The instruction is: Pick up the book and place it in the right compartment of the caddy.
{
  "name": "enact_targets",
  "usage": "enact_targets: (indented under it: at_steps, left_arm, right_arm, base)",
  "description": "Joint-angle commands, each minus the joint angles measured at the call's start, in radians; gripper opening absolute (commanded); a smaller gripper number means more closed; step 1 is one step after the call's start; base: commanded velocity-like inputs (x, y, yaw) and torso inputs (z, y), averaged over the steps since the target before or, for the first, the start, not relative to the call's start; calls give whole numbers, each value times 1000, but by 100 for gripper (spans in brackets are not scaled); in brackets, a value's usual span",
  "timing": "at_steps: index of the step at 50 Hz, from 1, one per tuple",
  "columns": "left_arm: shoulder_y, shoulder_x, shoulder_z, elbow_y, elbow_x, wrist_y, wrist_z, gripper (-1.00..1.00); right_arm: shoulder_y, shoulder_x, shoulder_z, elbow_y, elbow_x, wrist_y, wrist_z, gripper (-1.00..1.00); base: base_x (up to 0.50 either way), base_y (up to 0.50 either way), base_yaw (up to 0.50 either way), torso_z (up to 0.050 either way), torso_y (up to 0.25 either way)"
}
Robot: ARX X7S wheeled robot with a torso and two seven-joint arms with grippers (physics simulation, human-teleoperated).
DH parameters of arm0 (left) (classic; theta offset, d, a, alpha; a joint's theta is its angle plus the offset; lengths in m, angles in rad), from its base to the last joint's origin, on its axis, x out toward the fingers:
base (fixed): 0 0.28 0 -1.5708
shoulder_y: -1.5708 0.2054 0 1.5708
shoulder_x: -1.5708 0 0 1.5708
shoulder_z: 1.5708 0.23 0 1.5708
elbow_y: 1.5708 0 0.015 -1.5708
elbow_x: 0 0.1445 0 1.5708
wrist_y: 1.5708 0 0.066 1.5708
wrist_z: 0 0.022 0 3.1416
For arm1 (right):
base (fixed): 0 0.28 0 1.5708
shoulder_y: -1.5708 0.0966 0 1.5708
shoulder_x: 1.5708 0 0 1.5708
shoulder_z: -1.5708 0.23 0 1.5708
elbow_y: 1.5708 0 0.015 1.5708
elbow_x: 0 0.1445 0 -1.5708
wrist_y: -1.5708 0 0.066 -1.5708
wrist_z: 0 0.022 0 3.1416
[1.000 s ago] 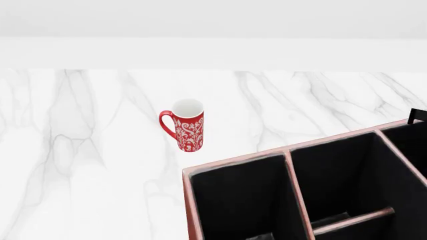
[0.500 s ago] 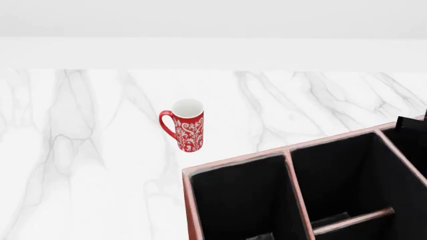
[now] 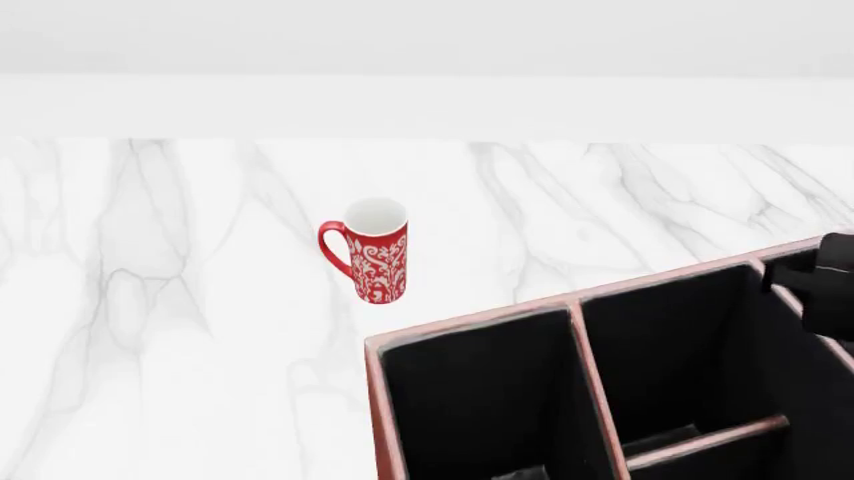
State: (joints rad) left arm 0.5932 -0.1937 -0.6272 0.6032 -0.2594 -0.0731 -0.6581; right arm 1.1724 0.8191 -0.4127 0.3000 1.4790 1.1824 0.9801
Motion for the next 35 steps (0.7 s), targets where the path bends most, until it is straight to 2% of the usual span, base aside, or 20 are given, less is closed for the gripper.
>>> enact_targets:
  at_steps: [1,27,28,35]
  left_arm:
    - [2,0,0,1,-2,1,1,100]
    - [-3,-3,6,-1,2,-2,0,100]
    - [-2,-3,5,0,2,-2,0,100]
    - [-3,-4,7,3,4,-3,-2,100]
  right_arm:
    - [-4,-6,-9,19,-70,-20,-44,-100]
    - [-3,-23,-35,54,-95,-36,-99,-100]
    - [-1,-23,-37,54,-96,-35,-99,100]
    - [-5,-19,-39,43,-96,-37,-103,100]
  base:
    - [0,0,0,0,0]
    - [0,0,0,0,2]
    - [0,0,0,0,0]
    - [0,0,0,0,0]
